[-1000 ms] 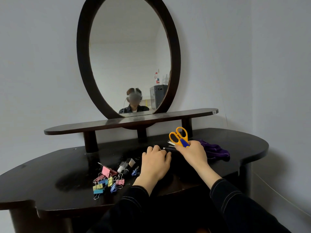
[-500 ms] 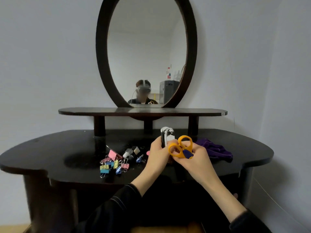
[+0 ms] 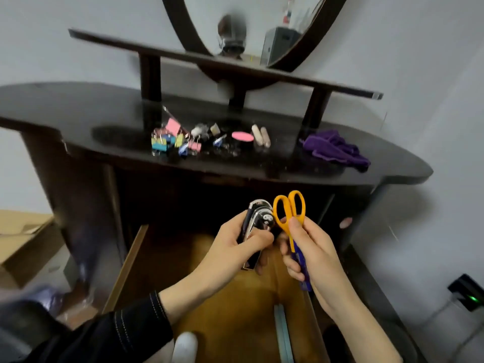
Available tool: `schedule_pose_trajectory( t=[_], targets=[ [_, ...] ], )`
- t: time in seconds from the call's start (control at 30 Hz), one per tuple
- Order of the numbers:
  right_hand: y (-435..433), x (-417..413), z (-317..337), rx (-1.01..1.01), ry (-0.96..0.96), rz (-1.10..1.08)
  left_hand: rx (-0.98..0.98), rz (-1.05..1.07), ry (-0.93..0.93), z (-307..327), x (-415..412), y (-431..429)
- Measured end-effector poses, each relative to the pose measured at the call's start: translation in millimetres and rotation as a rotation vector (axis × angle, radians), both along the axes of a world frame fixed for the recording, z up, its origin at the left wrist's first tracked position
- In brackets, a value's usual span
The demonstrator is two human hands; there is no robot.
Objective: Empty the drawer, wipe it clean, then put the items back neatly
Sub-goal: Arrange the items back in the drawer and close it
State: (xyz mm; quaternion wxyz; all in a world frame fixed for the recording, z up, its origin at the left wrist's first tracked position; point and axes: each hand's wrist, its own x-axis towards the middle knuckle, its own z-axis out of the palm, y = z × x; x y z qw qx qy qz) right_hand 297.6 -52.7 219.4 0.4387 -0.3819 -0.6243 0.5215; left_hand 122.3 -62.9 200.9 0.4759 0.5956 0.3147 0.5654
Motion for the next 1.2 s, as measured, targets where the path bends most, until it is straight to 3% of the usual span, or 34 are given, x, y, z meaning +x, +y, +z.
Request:
schedule_pose_trajectory(
  t=[0.13, 0.27, 0.37, 0.5, 0.77, 1.2],
  targets=[
    [2, 19, -47, -0.135, -0.244, -0.083, -0.266, -0.02, 0.08, -64, 4, -1],
    [25, 29, -90, -0.308, -0.498, -0.006, -0.561, 0.039, 0.238, -116, 5, 17],
    [45, 19, -116, -0.257, -0.68, -0.012, -0.718, 0.024, 0.281, -138, 8, 32],
    [75, -3, -142, -0.181, -0.898, 0.016, -0.849, 0.085, 0.222, -154, 8, 40],
    [115, -8, -179, -0.477, -1.054, 0.162, -0.917, 0.116, 0.159, -169, 8, 42],
    [103, -14, -182, 0.082, -1.442, -0.066, -0.852, 0.097, 0.206, -173, 6, 43]
  ],
)
